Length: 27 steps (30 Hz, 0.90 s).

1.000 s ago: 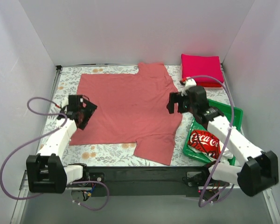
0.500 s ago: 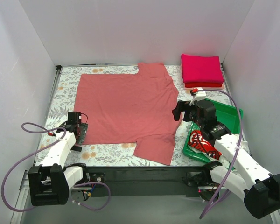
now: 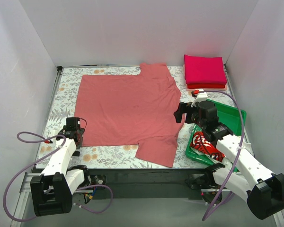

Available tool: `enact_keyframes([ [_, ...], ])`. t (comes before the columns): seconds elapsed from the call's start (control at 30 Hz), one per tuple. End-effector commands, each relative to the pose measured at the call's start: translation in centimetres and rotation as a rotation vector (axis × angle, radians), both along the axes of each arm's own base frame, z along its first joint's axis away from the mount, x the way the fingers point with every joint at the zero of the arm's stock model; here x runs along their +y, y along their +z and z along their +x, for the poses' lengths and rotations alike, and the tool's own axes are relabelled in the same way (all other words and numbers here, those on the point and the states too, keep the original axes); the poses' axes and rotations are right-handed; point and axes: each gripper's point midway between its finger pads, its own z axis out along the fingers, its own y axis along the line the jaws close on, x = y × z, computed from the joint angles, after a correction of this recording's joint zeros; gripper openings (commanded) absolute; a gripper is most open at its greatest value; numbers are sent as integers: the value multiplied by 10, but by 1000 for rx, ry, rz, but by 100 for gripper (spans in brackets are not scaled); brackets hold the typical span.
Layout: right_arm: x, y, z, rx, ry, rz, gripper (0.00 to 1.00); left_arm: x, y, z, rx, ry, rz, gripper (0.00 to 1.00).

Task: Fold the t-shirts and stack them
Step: Fold the tshirt

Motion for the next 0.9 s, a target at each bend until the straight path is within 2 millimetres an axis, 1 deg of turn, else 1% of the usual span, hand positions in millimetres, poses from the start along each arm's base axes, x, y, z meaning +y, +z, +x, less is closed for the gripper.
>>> enact_keyframes([
  [0.0,-1,13,7,-62,-6,8,98,13,5,8,-33,68,40,93],
  [0.17,-5,14,7,-71,-21,-5,98,10,-13,9,35,43,12,89],
  [0.2,-6,14,8,-71,-27,-5,98,10,-16,8,44,46,10,86],
  [0.27,-7,13,8,-67,-31,-9,98,11,-22,6,65,50,6,83],
  [0.3,-7,12,8,-66,-33,-10,98,11,-24,5,68,47,6,75],
  [0.37,-7,11,9,-63,-31,-10,98,10,-26,10,45,26,2,67],
  [0.4,-7,10,9,-59,-31,-13,98,9,-27,10,43,18,-2,57],
  [0.43,-7,9,9,-56,-31,-13,98,9,-28,13,31,10,-5,51],
  [0.5,-6,7,9,-48,-27,-14,98,8,-31,12,38,-1,-9,40],
  [0.53,-5,6,9,-43,-23,-14,98,9,-31,14,35,-7,-7,27],
  [0.63,-2,4,9,-27,-9,-9,98,10,-30,15,38,-14,-3,9],
  [0.67,-1,3,8,-24,-4,-4,98,10,-30,14,40,-17,0,1],
  [0.7,0,3,8,-21,0,-3,98,11,-29,16,37,-20,4,0],
  [0.8,4,0,5,-13,32,-5,98,10,-25,19,33,-55,10,0],
  [0.87,12,-2,-1,-2,93,7,98,9,-23,21,31,-76,12,0],
])
